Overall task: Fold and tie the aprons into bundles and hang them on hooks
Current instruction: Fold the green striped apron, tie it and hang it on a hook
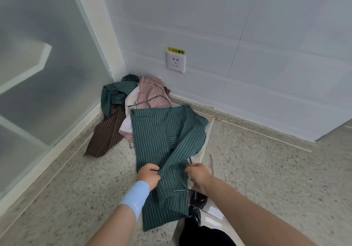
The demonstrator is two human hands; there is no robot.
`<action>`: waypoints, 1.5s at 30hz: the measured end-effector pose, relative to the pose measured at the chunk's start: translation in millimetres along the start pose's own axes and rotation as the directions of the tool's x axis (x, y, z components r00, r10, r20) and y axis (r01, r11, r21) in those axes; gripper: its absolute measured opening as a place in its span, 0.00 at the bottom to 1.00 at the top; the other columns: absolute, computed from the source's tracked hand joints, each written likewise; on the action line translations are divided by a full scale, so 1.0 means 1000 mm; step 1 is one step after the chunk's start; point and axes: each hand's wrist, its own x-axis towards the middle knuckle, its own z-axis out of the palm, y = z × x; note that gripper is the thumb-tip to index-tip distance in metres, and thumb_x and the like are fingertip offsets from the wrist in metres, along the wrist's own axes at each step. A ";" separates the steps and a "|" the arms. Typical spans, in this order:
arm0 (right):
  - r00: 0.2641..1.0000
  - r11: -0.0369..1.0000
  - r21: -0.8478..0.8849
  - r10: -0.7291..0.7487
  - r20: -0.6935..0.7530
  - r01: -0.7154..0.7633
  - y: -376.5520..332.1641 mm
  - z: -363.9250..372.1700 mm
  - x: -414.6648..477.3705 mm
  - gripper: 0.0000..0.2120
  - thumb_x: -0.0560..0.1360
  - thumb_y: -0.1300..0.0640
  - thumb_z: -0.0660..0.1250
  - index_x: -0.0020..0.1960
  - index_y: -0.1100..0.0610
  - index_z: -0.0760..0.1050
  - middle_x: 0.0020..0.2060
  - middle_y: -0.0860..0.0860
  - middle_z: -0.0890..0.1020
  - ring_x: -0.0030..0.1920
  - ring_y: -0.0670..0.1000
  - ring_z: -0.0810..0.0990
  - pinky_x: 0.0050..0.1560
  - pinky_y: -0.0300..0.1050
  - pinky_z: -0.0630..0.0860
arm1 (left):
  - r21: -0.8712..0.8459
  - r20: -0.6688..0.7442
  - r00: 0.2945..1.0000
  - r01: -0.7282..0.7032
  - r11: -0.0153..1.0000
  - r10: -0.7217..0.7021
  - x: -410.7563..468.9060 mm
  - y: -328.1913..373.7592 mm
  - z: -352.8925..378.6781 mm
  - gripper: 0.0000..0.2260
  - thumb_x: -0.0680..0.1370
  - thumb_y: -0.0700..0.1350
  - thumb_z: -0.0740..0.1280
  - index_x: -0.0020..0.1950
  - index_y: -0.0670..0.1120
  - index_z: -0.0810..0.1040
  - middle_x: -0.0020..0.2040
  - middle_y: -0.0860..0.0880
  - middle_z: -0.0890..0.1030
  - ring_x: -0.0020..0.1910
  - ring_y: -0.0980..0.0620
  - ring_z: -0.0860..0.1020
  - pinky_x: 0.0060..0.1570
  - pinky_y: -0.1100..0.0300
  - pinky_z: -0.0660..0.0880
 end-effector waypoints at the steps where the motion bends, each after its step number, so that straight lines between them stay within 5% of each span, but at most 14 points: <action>1: 1.000 0.998 -0.055 -0.012 -0.028 0.011 0.003 -0.001 0.004 0.18 0.77 0.59 0.67 0.65 0.59 0.69 0.44 0.55 0.77 0.34 0.48 0.72 0.28 0.41 0.70 | 0.189 -0.052 0.999 0.000 0.982 0.010 0.003 -0.010 -0.005 0.15 0.76 0.33 0.65 0.60 0.47 0.75 0.57 0.46 0.80 0.51 0.47 0.80 0.53 0.52 0.79; 4: 0.992 0.993 -0.067 -0.103 -0.078 0.098 0.001 -0.007 0.011 0.26 0.79 0.62 0.65 0.74 0.57 0.60 0.48 0.55 0.79 0.34 0.49 0.75 0.31 0.40 0.73 | 0.433 -0.118 0.974 -0.124 0.893 0.192 0.004 -0.021 -0.007 0.14 0.77 0.36 0.64 0.60 0.50 0.74 0.58 0.49 0.77 0.52 0.50 0.78 0.50 0.59 0.74; 8: 0.971 0.974 -0.024 -0.227 -0.076 0.226 -0.016 -0.016 0.018 0.34 0.79 0.63 0.66 0.80 0.54 0.53 0.75 0.56 0.64 0.65 0.56 0.74 0.54 0.41 0.74 | 0.506 0.041 0.815 -0.516 0.691 0.579 -0.006 0.010 0.013 0.08 0.79 0.42 0.65 0.51 0.56 0.78 0.53 0.58 0.73 0.52 0.57 0.74 0.51 0.64 0.72; 11: 0.957 0.957 0.039 -0.288 -0.021 0.288 -0.031 -0.018 0.027 0.35 0.77 0.71 0.64 0.79 0.55 0.56 0.75 0.54 0.67 0.60 0.52 0.77 0.40 0.28 0.76 | 0.672 0.330 0.822 -0.550 0.496 0.464 0.000 0.022 0.034 0.18 0.77 0.55 0.66 0.67 0.58 0.74 0.70 0.55 0.67 0.70 0.51 0.64 0.67 0.53 0.67; 14: 0.968 0.967 0.047 -0.252 -0.009 0.252 -0.046 -0.020 0.038 0.39 0.77 0.74 0.61 0.81 0.54 0.50 0.71 0.49 0.68 0.60 0.53 0.76 0.36 0.34 0.75 | 0.856 0.311 0.925 -0.372 0.358 0.218 0.015 0.017 0.042 0.39 0.75 0.65 0.63 0.80 0.55 0.50 0.81 0.50 0.45 0.79 0.43 0.45 0.75 0.42 0.53; 16: 0.974 0.972 0.065 -0.225 -0.017 0.226 -0.052 -0.023 0.054 0.34 0.77 0.72 0.61 0.78 0.54 0.55 0.67 0.51 0.72 0.52 0.51 0.77 0.37 0.37 0.72 | 0.860 0.225 0.960 -0.276 0.429 0.166 0.025 0.013 0.038 0.37 0.78 0.63 0.62 0.81 0.54 0.49 0.81 0.49 0.48 0.78 0.42 0.50 0.74 0.44 0.58; 20: 0.991 0.983 0.136 -0.119 -0.060 0.127 -0.059 -0.026 0.075 0.31 0.77 0.68 0.65 0.75 0.57 0.56 0.60 0.58 0.76 0.41 0.49 0.74 0.31 0.39 0.68 | 0.700 0.025 0.931 -0.277 0.659 0.364 0.039 0.009 0.023 0.16 0.80 0.47 0.65 0.69 0.55 0.75 0.63 0.54 0.78 0.59 0.52 0.76 0.56 0.57 0.76; 24: 0.994 0.975 0.214 -0.039 -0.099 0.060 -0.072 -0.033 0.090 0.31 0.79 0.59 0.68 0.75 0.61 0.57 0.46 0.53 0.74 0.36 0.47 0.71 0.26 0.37 0.67 | 0.385 0.031 0.991 -0.133 0.913 0.131 0.051 0.019 0.006 0.10 0.79 0.42 0.63 0.58 0.51 0.81 0.51 0.54 0.82 0.45 0.54 0.79 0.42 0.61 0.74; 29: 0.995 0.966 0.246 -0.057 -0.080 0.075 -0.089 -0.035 0.103 0.19 0.79 0.59 0.69 0.68 0.61 0.71 0.46 0.50 0.79 0.39 0.45 0.77 0.31 0.34 0.72 | 0.826 0.080 0.992 -0.012 0.564 -0.097 0.059 0.046 -0.003 0.07 0.75 0.44 0.60 0.40 0.48 0.76 0.36 0.51 0.76 0.36 0.50 0.77 0.34 0.61 0.71; 32: 0.979 0.981 0.105 -0.150 -0.138 0.165 -0.100 -0.036 0.111 0.06 0.77 0.55 0.71 0.51 0.53 0.74 0.42 0.49 0.79 0.38 0.46 0.77 0.36 0.37 0.71 | 0.939 -0.010 0.996 -0.023 0.344 0.092 0.061 0.073 0.005 0.09 0.77 0.50 0.60 0.44 0.49 0.78 0.40 0.52 0.76 0.41 0.50 0.77 0.42 0.59 0.71; 37: 0.941 0.945 -0.069 -0.326 -0.094 0.321 -0.127 -0.019 0.112 0.12 0.73 0.53 0.74 0.35 0.54 0.73 0.33 0.48 0.79 0.36 0.48 0.78 0.38 0.41 0.74 | 0.563 0.158 0.873 -0.464 0.684 0.462 0.068 0.100 0.037 0.33 0.74 0.63 0.66 0.75 0.53 0.62 0.68 0.53 0.70 0.66 0.50 0.70 0.66 0.49 0.71; 39: 0.917 0.913 -0.089 -0.398 0.010 0.397 -0.135 -0.009 0.106 0.12 0.72 0.52 0.74 0.36 0.54 0.74 0.33 0.48 0.79 0.35 0.46 0.78 0.38 0.41 0.74 | 0.516 0.086 0.870 -0.455 0.726 0.485 0.068 0.108 0.046 0.33 0.74 0.59 0.69 0.75 0.52 0.62 0.67 0.51 0.72 0.64 0.49 0.73 0.63 0.48 0.73; 42: 0.879 0.882 -0.056 -0.459 0.125 0.468 -0.141 -0.002 0.102 0.12 0.73 0.47 0.71 0.49 0.51 0.72 0.41 0.51 0.79 0.40 0.49 0.77 0.45 0.47 0.75 | 0.292 -0.134 0.893 -0.379 0.878 0.430 0.073 0.117 0.040 0.07 0.81 0.47 0.63 0.58 0.49 0.76 0.46 0.47 0.82 0.43 0.47 0.80 0.46 0.49 0.79; 45: 0.900 0.904 -0.140 -0.367 0.233 0.405 -0.141 -0.003 0.106 0.20 0.70 0.40 0.70 0.59 0.45 0.71 0.48 0.50 0.84 0.47 0.52 0.83 0.59 0.58 0.76 | -0.166 0.023 0.981 -0.184 0.969 0.190 0.081 0.123 0.016 0.11 0.83 0.47 0.59 0.58 0.48 0.80 0.49 0.47 0.84 0.48 0.49 0.81 0.55 0.52 0.77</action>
